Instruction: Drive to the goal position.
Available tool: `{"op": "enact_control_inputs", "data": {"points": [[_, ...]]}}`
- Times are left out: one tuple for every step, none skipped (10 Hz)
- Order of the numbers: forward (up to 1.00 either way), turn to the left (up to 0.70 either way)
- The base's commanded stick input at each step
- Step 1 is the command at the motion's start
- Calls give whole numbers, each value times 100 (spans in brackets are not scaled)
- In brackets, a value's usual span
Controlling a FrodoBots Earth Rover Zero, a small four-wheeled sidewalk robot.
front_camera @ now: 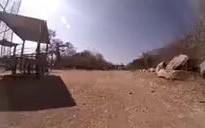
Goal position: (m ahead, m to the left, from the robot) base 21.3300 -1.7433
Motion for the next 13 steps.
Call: {"op": "enact_control_inputs", "data": {"points": [[50, 0], [50, 0], [50, 0], [50, 0], [50, 0], [50, 0], [50, 0], [50, 0], [50, 0], [37, 0], [10, 0], [0, 0], [0, 0]]}}
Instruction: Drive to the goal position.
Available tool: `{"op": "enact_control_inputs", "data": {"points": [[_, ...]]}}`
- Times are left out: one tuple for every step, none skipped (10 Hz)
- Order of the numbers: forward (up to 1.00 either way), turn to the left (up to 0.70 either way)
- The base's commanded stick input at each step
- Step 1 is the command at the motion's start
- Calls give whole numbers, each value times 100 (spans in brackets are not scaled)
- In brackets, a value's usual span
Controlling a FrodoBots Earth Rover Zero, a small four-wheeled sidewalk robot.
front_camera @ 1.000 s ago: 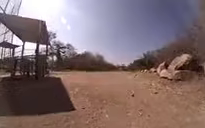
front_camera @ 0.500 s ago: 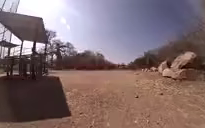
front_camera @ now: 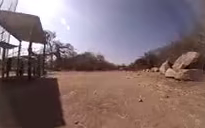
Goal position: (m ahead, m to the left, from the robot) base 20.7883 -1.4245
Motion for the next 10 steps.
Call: {"op": "enact_control_inputs", "data": {"points": [[0, 0], [28, 0], [50, 0], [50, 0], [50, 0], [50, 0], [50, 0], [50, 0], [50, 0], [50, 0]]}}
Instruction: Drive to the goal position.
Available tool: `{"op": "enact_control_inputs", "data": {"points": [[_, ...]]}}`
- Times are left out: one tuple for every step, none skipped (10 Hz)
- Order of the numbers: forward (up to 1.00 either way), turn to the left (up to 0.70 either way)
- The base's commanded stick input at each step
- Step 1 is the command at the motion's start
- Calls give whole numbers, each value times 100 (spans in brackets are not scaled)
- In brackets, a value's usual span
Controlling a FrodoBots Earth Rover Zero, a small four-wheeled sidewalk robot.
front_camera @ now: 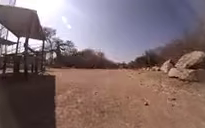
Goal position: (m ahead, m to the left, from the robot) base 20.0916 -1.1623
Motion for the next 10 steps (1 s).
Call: {"op": "enact_control_inputs", "data": {"points": [[50, 0], [50, 0], [50, 0], [50, 0], [50, 0], [50, 0], [50, 0], [50, 0], [50, 0], [50, 0]]}}
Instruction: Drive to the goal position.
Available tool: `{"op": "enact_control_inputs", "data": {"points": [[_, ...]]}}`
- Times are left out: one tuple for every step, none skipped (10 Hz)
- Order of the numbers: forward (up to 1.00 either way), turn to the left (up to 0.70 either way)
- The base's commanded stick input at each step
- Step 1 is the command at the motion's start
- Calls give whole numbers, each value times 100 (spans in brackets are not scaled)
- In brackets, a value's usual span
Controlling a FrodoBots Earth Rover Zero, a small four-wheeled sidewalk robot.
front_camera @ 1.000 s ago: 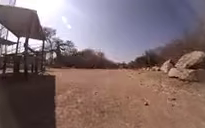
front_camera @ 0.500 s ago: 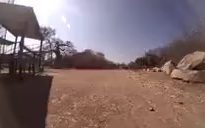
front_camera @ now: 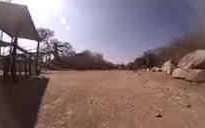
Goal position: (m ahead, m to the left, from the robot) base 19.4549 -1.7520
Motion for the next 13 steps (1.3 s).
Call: {"op": "enact_control_inputs", "data": {"points": [[50, 0], [50, 0], [50, 0], [50, 0], [50, 0], [50, 0], [50, 0], [50, 0], [50, 0], [50, 0], [50, 0], [50, 0], [50, 0]]}}
